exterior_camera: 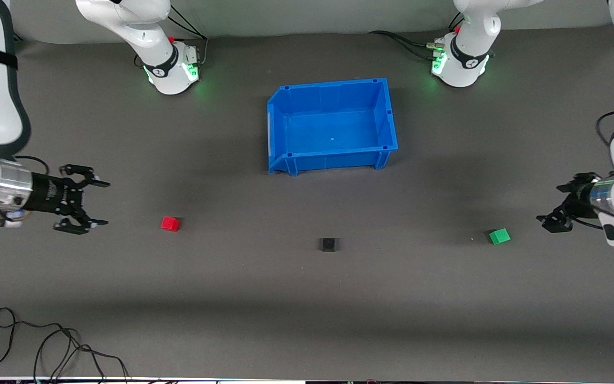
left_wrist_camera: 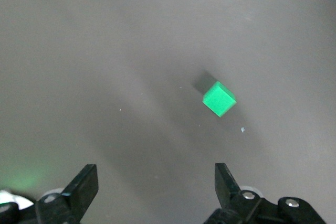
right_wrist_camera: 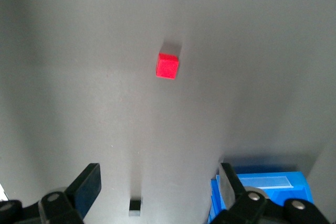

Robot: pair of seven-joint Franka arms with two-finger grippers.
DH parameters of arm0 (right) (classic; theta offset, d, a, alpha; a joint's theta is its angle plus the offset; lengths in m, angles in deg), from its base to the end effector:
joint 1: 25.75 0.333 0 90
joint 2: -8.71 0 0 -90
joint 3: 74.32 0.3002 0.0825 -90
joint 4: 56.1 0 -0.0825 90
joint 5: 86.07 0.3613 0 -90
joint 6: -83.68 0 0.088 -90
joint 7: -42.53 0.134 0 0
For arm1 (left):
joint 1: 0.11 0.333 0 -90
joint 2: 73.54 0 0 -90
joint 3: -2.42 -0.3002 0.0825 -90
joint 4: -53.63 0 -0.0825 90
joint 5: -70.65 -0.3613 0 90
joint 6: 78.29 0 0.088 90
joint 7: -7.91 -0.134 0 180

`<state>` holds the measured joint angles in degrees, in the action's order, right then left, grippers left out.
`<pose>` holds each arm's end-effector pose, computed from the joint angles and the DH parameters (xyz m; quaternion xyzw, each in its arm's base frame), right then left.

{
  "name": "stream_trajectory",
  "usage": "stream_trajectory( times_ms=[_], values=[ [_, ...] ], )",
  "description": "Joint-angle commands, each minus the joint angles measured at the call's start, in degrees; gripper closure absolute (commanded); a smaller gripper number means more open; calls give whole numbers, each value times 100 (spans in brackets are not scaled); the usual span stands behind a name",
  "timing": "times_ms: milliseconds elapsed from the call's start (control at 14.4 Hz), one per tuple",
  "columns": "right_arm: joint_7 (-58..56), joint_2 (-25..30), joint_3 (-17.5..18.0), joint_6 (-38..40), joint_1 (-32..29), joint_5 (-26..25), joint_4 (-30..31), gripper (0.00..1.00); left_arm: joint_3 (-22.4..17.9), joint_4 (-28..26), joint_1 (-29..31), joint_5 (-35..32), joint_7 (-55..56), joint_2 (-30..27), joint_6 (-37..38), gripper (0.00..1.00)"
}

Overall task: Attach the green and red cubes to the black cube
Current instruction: 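Reach the right gripper to the red cube while the left gripper reaches the green cube, then close the right gripper on the red cube while the left gripper grasps green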

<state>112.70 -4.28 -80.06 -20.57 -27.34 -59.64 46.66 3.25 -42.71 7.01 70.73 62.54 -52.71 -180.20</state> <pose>0.5752 -0.0228 0.3852 -0.7086 0.6686 0.1885 0.1237 0.5890 0.0654 0.3402 -0.8542 -0.5028 0.1225 0.0514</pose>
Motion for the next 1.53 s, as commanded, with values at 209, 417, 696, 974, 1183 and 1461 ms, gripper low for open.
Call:
stream_trajectory(
  times_ms=[209, 417, 696, 974, 1183, 1461],
  values=[
    [-1092, -308, -172, -1368, 1, 1397, 1088, 0, 4, -1201, 123, 712, 2687, 148, -2470, 9],
    [-1601, -826, -172, -1606, 1, 2021, 1106, 0, 13, -1185, 158, 712, 4096, 526, -3159, 8],
    [-2392, -1486, -172, -2002, 54, 2778, 1106, 0, 13, -1246, 27, 669, 4240, 790, -3282, 5],
    [-2561, -1794, -155, -2178, 71, 2955, 1098, 0, 22, -1510, -123, 625, 4169, 1010, -3925, 8],
    [-2561, -1874, -146, -2178, 168, 2981, 1124, 0, 31, -1475, -114, 625, 4213, 1036, -4029, 8],
    [-2561, -1891, -137, -2178, 177, 3060, 1185, 0, 22, -1343, -123, 616, 4161, 1195, -4048, 15]
  ],
)
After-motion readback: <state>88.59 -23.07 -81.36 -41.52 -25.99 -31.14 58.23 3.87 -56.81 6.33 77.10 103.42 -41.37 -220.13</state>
